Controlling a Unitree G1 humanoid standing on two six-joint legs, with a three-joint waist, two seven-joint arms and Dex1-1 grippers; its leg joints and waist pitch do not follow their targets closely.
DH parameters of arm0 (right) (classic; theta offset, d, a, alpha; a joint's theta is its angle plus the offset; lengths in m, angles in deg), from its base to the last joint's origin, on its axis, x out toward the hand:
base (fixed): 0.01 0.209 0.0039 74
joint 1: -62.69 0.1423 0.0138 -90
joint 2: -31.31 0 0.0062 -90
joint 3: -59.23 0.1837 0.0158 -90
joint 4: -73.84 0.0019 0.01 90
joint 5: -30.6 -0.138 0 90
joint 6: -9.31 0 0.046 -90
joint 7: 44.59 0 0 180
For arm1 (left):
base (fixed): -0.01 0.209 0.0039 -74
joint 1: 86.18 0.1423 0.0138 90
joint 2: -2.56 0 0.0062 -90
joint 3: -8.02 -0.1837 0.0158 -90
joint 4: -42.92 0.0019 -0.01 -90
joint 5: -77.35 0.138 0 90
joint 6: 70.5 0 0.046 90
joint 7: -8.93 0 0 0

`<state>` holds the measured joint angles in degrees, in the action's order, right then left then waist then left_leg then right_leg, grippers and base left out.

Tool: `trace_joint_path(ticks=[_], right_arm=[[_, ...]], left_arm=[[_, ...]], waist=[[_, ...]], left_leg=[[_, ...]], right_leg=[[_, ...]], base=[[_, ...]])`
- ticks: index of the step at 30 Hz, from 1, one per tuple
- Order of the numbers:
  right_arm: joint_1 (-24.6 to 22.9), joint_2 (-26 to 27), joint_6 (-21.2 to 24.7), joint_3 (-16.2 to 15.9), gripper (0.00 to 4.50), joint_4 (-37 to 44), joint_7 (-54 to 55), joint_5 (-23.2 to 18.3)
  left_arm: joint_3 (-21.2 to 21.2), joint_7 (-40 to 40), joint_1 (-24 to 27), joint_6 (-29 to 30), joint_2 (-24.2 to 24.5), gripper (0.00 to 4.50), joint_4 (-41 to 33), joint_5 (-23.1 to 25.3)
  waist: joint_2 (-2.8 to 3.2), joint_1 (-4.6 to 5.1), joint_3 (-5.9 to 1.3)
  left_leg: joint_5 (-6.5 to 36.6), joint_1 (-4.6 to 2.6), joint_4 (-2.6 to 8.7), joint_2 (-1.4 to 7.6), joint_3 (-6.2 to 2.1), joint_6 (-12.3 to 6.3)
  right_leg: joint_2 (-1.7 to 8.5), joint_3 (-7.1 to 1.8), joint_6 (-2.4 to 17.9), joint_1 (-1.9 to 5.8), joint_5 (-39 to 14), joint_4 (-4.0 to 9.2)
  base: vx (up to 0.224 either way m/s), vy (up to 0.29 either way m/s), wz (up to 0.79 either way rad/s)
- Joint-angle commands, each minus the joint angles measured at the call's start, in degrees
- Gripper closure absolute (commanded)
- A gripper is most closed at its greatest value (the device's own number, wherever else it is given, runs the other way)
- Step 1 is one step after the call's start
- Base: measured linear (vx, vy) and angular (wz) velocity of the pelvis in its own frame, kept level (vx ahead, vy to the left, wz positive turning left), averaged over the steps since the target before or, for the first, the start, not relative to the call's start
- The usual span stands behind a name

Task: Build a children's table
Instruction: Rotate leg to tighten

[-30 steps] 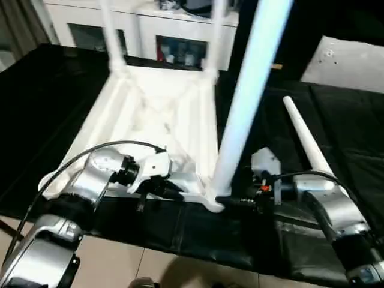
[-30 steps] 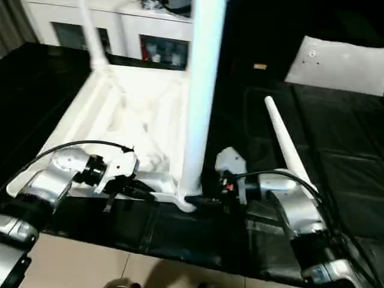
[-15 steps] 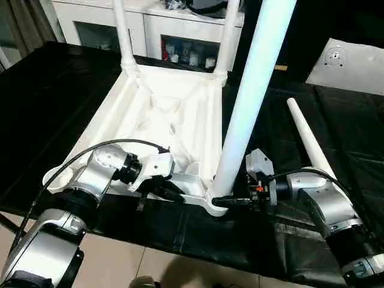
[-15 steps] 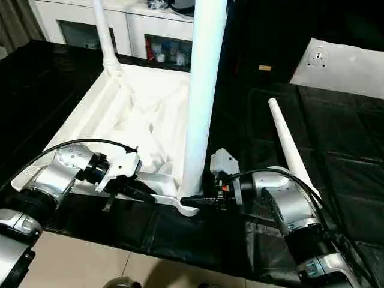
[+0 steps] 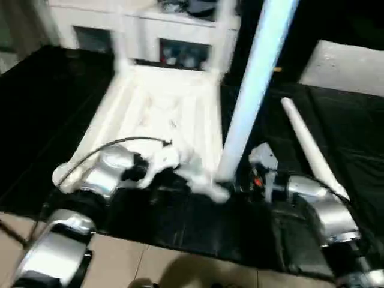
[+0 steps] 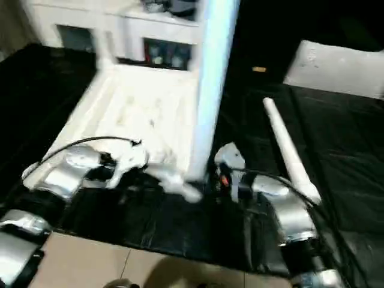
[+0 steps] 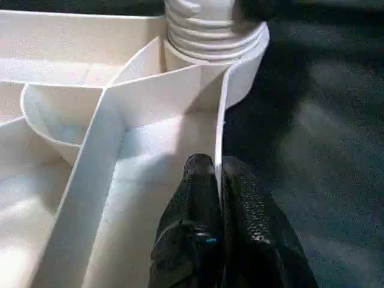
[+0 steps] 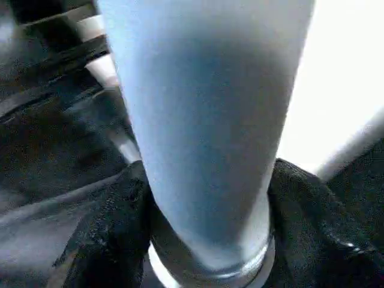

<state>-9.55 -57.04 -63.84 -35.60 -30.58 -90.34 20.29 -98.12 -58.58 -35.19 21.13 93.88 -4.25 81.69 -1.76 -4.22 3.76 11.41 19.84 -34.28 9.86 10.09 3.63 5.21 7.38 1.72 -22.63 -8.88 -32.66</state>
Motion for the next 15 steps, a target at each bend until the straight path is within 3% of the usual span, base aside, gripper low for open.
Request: trace_joint_path(ticks=[1,2,3,4,5,6,7,8,9,10,11,12,13,14,15], right_arm=[[0.26,7.85,3.14,-4.91,1.94,-0.66,5.47,-0.32],[1.82,12.00,3.38,-3.66,1.94,-3.37,11.91,0.40],[2.71,13.96,3.37,-3.02,1.94,-4.99,15.34,1.02],[2.73,14.02,3.39,-3.00,1.94,-5.01,15.45,1.05],[3.54,15.98,3.10,-2.33,1.95,-6.30,19.24,1.87],[3.91,16.75,2.71,-2.09,1.95,-6.90,20.73,2.16],[4.71,18.23,2.90,-1.45,1.95,-8.18,24.45,2.98],[6.22,20.19,2.79,-0.45,1.95,-10.64,30.27,4.33],[6.65,20.90,2.94,0.04,1.95,-11.24,32.12,4.84],[6.83,21.41,2.65,0.63,1.95,-11.48,32.88,4.72],[6.89,21.75,2.41,1.18,1.95,-11.52,33.33,4.42],[7.07,22.71,1.92,2.64,1.95,-11.48,34.61,4.24],[7.26,23.26,1.54,3.47,1.95,-11.58,35.17,4.21],[7.41,23.52,1.20,4.09,1.41,-11.53,35.37,4.01],[7.47,23.49,0.90,4.50,1.41,-11.40,35.44,3.85]], left_arm=[[2.24,12.71,-1.74,4.52,-7.28,4.50,-3.23,-1.96],[2.80,18.07,-2.11,5.95,-9.85,4.50,-3.55,-1.18],[2.90,20.53,-2.24,6.46,-11.01,4.50,-3.77,-0.62],[2.90,20.60,-2.24,6.48,-11.04,4.50,-3.78,-0.60],[3.11,23.76,-2.33,7.09,-12.30,4.50,-4.14,0.35],[3.27,25.33,-2.40,7.30,-12.86,4.50,-4.23,0.79],[3.77,27.93,-2.43,8.13,-14.07,4.50,-4.55,1.19],[4.36,31.82,-2.60,8.77,-15.56,4.50,-4.90,2.08],[4.40,32.75,-2.57,9.26,-15.95,4.50,-5.30,2.53],[4.27,33.07,-2.54,9.46,-16.12,4.50,-5.56,2.87],[4.19,33.10,-2.50,9.42,-16.20,4.50,-5.70,2.97],[3.94,33.07,-2.27,9.94,-16.38,4.50,-6.44,3.17],[3.78,32.85,-2.13,10.50,-16.40,4.50,-6.91,3.25],[3.52,32.30,-1.89,10.85,-16.28,4.50,-7.40,3.22],[3.37,31.66,-1.72,10.96,-16.01,4.50,-7.60,3.14]], waist=[[-0.14,1.06,-2.67],[0.06,1.42,-2.64],[0.61,2.36,-2.50],[1.13,3.69,-2.29],[1.57,3.97,-2.11],[2.37,3.60,-2.07],[2.61,2.53,-1.67],[0.02,2.73,-1.33],[-2.00,2.63,-1.39],[-2.38,3.12,-1.72],[-2.38,3.12,-1.72],[0.35,0.71,-3.25],[0.22,2.03,-3.32],[0.43,2.18,-3.58],[0.05,2.64,-3.40]], left_leg=[[20.96,-0.91,4.48,3.37,-2.37,0.39],[21.94,-1.18,4.34,3.38,-2.44,0.34],[24.71,-1.68,4.37,3.83,-2.69,0.24],[30.08,-1.55,5.03,4.72,-3.45,0.60],[33.35,-0.96,6.08,5.63,-3.81,0.69],[40.20,0.76,9.61,8.13,-4.31,1.45],[45.30,0.72,12.30,8.05,-2.35,3.29],[43.13,-1.84,9.22,4.63,-0.83,3.74],[34.06,-5.59,2.61,0.99,-0.02,2.82],[15.65,-6.16,-5.54,-2.62,0.24,-0.67],[15.65,-6.16,-5.54,-2.62,0.24,-0.67],[7.68,0.67,2.49,1.79,-2.99,-2.26],[8.91,-1.98,3.92,3.35,-2.83,-2.24],[7.98,-1.95,4.20,3.56,-2.91,-1.97],[6.65,-0.95,4.63,3.56,-2.64,-2.70]], right_leg=[[5.25,-1.69,0.74,2.00,-40.98,7.30],[5.21,-1.18,0.41,1.96,-41.11,7.75],[5.15,-0.12,0.45,1.98,-39.97,8.21],[4.74,1.49,-0.46,3.08,-37.78,8.22],[4.33,1.49,-0.72,4.01,-35.27,7.24],[3.35,-0.59,1.22,5.88,-23.86,0.33],[2.13,-1.64,3.72,4.84,-14.59,-3.47],[2.46,-3.29,3.29,1.66,-27.34,1.36],[3.61,-2.16,-1.15,-2.73,-45.67,8.31],[6.79,-2.07,-4.48,-3.59,-65.15,11.70],[6.79,-2.07,-4.48,-3.59,-65.15,11.70],[8.14,-3.84,-4.64,5.19,-45.69,6.37],[5.04,-3.05,-0.14,2.09,-29.74,5.26],[4.79,-3.28,2.89,2.34,-21.90,4.08],[4.54,-3.83,7.29,2.79,-13.02,2.99]], base=[[0.000,0.000,0.00],[0.000,0.000,0.00],[0.000,0.000,0.00],[-0.031,0.050,-0.07],[-0.031,0.050,-0.07],[-0.073,0.027,-0.03],[-0.052,-0.023,0.14],[-0.052,-0.023,0.14],[0.044,-0.065,0.22],[0.000,0.000,0.00],[0.124,-0.001,-0.31],[0.121,0.048,-0.30],[0.143,0.037,-0.23],[0.055,-0.006,0.17],[0.000,0.000,0.00]])
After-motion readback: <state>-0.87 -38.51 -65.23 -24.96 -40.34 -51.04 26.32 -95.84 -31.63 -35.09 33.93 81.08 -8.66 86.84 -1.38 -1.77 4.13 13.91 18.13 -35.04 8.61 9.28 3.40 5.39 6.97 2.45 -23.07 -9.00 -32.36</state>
